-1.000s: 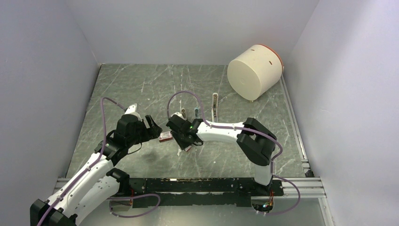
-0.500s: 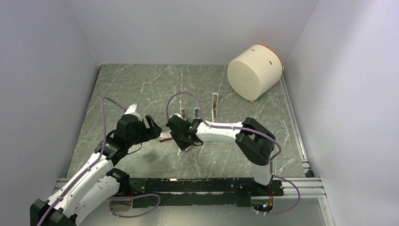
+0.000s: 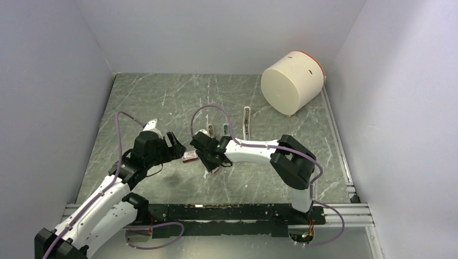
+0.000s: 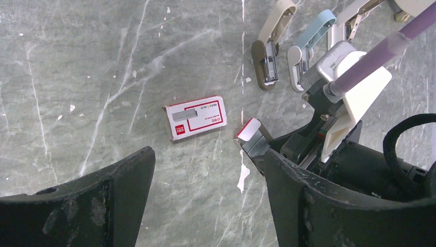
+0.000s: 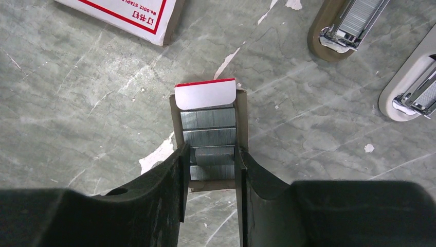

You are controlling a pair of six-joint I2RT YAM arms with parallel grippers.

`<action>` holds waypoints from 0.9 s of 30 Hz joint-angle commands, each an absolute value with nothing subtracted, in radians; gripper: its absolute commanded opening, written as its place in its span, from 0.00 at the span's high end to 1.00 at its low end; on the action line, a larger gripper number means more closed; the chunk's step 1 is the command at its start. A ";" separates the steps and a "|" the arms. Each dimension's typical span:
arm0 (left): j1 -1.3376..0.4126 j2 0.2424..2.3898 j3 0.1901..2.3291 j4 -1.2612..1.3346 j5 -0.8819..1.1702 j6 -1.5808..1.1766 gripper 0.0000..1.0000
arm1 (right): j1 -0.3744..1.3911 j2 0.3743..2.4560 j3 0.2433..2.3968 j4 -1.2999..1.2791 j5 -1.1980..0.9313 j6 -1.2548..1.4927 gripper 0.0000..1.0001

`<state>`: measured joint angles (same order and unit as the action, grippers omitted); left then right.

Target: Load the staples into the stapler

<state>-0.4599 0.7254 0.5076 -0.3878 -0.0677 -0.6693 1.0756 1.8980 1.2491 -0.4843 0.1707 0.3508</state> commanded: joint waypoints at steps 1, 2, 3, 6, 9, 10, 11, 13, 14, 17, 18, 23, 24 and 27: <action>-0.456 0.719 0.508 -0.375 -0.083 -0.656 0.18 | 1.081 1.888 1.270 -0.500 0.196 0.349 0.68; -0.456 0.720 0.508 -0.374 -0.082 -0.656 0.18 | 1.081 1.887 1.270 -0.500 0.198 0.350 0.68; -0.456 0.719 0.508 -0.374 -0.083 -0.656 0.18 | 1.081 1.885 1.272 -0.502 0.200 0.351 0.68; -0.455 0.720 0.508 -0.374 -0.084 -0.656 0.18 | 1.081 1.877 1.273 -0.505 0.208 0.356 0.68; -0.457 0.718 0.508 -0.374 -0.083 -0.655 0.18 | 1.081 1.869 1.277 -0.502 0.212 0.357 0.68; -0.456 0.719 0.508 -0.374 -0.084 -0.656 0.18 | 1.081 1.867 1.278 -0.505 0.212 0.357 0.68; -0.456 0.719 0.508 -0.374 -0.085 -0.655 0.18 | 1.081 1.864 1.279 -0.505 0.212 0.357 0.68; -0.455 0.721 0.508 -0.373 -0.083 -0.655 0.18 | 1.080 1.859 1.279 -0.505 0.213 0.358 0.68; -0.456 0.721 0.508 -0.373 -0.084 -0.655 0.18 | 1.081 1.857 1.281 -0.505 0.213 0.359 0.68; -0.456 0.724 0.507 -0.371 -0.081 -0.656 0.18 | 1.080 1.856 1.278 -0.504 0.212 0.360 0.66; -0.457 0.725 0.506 -0.371 -0.081 -0.655 0.18 | 1.081 1.858 1.277 -0.503 0.212 0.359 0.64; -0.456 0.723 0.508 -0.373 -0.082 -0.655 0.18 | 1.080 1.867 1.272 -0.498 0.213 0.363 0.62; -0.456 0.723 0.508 -0.373 -0.083 -0.656 0.18 | 1.079 1.869 1.272 -0.498 0.213 0.363 0.62; -0.456 0.722 0.508 -0.373 -0.083 -0.655 0.18 | 1.079 1.873 1.273 -0.496 0.218 0.366 0.63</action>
